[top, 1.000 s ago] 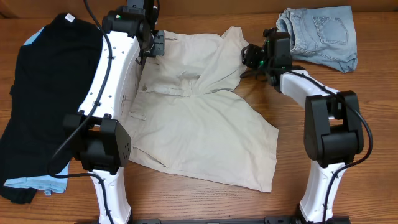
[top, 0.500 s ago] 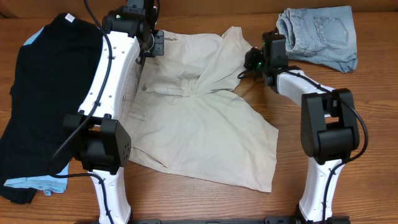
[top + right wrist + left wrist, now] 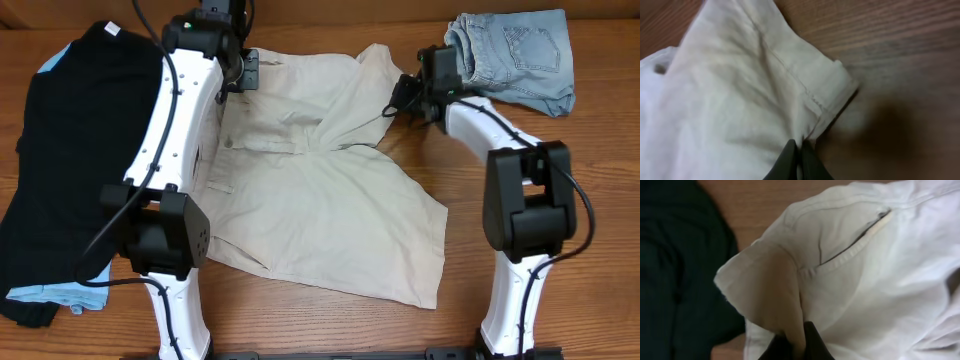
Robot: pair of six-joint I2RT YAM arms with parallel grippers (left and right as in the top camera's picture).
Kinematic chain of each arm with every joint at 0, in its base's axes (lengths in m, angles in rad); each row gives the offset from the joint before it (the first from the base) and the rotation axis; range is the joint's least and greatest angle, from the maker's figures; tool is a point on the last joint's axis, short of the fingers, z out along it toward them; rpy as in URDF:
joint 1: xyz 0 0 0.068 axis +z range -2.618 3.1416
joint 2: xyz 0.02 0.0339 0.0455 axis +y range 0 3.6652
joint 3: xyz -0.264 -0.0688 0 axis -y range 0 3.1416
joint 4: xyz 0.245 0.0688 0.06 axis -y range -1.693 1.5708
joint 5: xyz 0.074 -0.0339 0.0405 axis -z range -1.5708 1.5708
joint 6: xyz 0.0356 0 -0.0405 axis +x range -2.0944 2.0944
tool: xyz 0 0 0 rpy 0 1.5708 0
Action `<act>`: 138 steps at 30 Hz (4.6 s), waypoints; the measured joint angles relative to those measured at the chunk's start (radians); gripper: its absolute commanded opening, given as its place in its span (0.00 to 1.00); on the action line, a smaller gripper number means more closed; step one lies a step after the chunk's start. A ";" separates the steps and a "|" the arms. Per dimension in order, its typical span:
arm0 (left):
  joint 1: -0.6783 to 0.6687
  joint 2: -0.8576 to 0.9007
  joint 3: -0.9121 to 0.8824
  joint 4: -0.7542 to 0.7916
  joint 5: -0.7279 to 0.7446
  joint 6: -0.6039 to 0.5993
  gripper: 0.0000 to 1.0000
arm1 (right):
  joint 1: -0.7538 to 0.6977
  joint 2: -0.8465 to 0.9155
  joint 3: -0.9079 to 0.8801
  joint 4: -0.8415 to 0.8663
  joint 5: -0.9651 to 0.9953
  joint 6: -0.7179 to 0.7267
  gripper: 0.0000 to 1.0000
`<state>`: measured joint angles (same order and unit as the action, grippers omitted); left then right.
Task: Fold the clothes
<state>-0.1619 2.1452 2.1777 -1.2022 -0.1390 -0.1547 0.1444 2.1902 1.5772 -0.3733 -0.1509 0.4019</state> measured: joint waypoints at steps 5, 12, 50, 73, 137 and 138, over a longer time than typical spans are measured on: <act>0.038 0.000 0.102 -0.161 -0.019 -0.003 0.04 | -0.018 -0.200 0.016 -0.331 -0.031 -0.034 0.04; 0.064 -0.003 0.109 -0.295 -0.023 -0.007 0.04 | -0.018 -0.413 0.056 -0.728 -0.051 -0.071 0.04; 0.064 -0.010 -0.184 -0.154 -0.031 -0.030 0.04 | 0.033 -0.192 -0.074 -0.203 -0.201 -0.518 0.91; 0.063 -0.009 0.074 -0.207 0.051 -0.031 0.04 | 0.072 -0.172 0.138 -0.420 -0.208 -0.495 0.04; 0.064 -0.011 0.140 -0.214 0.054 -0.021 0.04 | -0.131 -0.047 0.081 -0.568 -0.582 -0.481 0.09; 0.064 -0.011 0.140 -0.205 0.054 -0.021 0.04 | -0.141 -0.047 0.096 -0.567 -0.581 -0.480 0.08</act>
<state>-0.0982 2.1338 2.3177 -1.4075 -0.0853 -0.1761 0.0032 2.1437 1.6730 -0.9401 -0.7315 -0.0784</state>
